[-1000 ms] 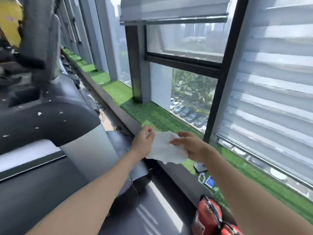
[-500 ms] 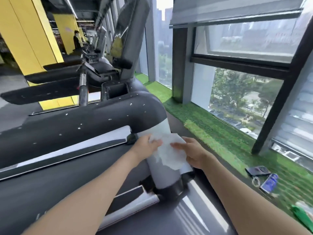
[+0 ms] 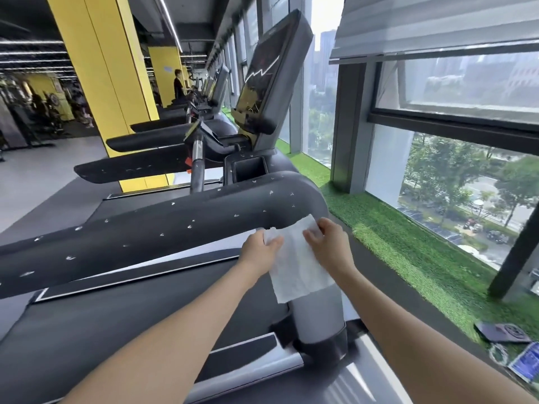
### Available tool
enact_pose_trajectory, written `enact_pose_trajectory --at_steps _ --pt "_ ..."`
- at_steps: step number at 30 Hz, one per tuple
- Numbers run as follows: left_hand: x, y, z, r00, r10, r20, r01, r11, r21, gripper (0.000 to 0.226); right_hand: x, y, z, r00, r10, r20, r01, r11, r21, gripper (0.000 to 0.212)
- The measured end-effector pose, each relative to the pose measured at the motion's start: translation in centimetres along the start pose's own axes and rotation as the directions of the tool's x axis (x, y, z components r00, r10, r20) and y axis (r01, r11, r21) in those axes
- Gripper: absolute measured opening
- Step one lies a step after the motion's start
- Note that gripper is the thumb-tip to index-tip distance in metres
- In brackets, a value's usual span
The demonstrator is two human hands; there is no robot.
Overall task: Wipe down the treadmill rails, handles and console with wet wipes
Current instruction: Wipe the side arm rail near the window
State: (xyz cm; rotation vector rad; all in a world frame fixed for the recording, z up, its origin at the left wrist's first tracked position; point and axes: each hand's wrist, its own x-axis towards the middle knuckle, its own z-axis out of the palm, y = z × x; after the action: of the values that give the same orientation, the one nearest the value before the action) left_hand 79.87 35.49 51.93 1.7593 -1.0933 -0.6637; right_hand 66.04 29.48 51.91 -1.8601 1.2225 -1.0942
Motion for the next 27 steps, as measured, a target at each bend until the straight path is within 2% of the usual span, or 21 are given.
enact_pose_trajectory --at_steps 2,4,7,9,11,14,15,17,19,21,23,24,25,27 --pt "0.5 0.7 -0.1 1.0 -0.013 -0.006 0.013 0.998 -0.055 0.025 0.0 -1.1 0.8 0.994 -0.104 -0.027 0.099 0.986 -0.136 0.024" --pt "0.8 1.8 -0.1 0.997 -0.073 0.008 0.073 0.977 -0.199 0.035 0.4 -1.6 1.6 0.983 -0.181 -0.001 0.178 0.967 -0.182 0.017" --pt "1.3 3.4 -0.2 0.976 -0.186 0.112 0.216 0.872 -0.439 0.046 0.8 -2.2 1.6 0.953 -0.279 0.12 0.287 0.956 -0.055 0.007" --pt "1.6 3.8 -0.4 0.974 -0.188 0.131 0.228 0.847 -0.48 0.034 0.9 -2.0 1.5 0.907 -0.34 0.249 0.342 0.939 0.034 0.013" --pt "2.1 3.6 -0.4 0.98 -0.183 0.079 0.198 0.848 -0.492 0.019 1.3 -1.3 1.3 0.906 -0.303 0.296 0.277 0.952 0.129 0.011" --pt "2.5 3.1 -0.6 0.987 -0.15 0.057 0.158 0.842 -0.515 0.021 2.3 -0.7 0.8 0.973 -0.159 0.167 0.107 0.953 0.283 0.016" --pt "2.5 3.1 -0.7 0.989 -0.126 0.072 0.145 0.843 -0.517 0.021 2.5 -0.6 0.5 0.98 -0.089 0.176 0.027 0.945 0.326 0.012" --pt "2.5 3.3 -0.9 0.991 -0.082 0.104 0.125 0.842 -0.525 0.019 2.5 -0.4 0.2 0.942 0.027 0.335 -0.153 0.921 0.357 0.014" --pt "3.0 3.4 -1.3 0.994 -0.067 0.091 0.106 0.833 -0.544 0.014 2.2 0.1 0.6 0.868 0.035 0.495 -0.26 0.881 0.394 0.011" --pt "3.9 3.0 -1.9 0.994 -0.094 0.046 0.104 0.811 -0.576 0.01 2.2 0.5 1.0 0.848 0.018 0.53 -0.323 0.811 0.489 0.009" --pt "4.8 2.2 -2.4 0.99 -0.136 0.029 0.13 0.829 -0.544 0.008 2.4 0.4 1.3 0.867 0.024 0.497 -0.337 0.763 0.551 0.016" --pt "5.3 1.6 -2.7 0.989 -0.145 0.013 0.134 0.876 -0.463 0.005 2.4 0.3 1.6 0.876 0.03 0.481 -0.34 0.747 0.572 0.017" --pt "5.6 1.0 -3.0 0.992 -0.128 -0.016 0.116 0.94 -0.321 0.004 2.6 0.3 1.9 0.881 0.035 0.471 -0.343 0.732 0.588 0.015" --pt "6.3 -0.4 -3.8 0.997 -0.001 -0.074 0.0 1.0 -0.021 0.024 2.7 0.1 2.9 0.888 0.047 0.458 -0.347 0.722 0.599 0.012"
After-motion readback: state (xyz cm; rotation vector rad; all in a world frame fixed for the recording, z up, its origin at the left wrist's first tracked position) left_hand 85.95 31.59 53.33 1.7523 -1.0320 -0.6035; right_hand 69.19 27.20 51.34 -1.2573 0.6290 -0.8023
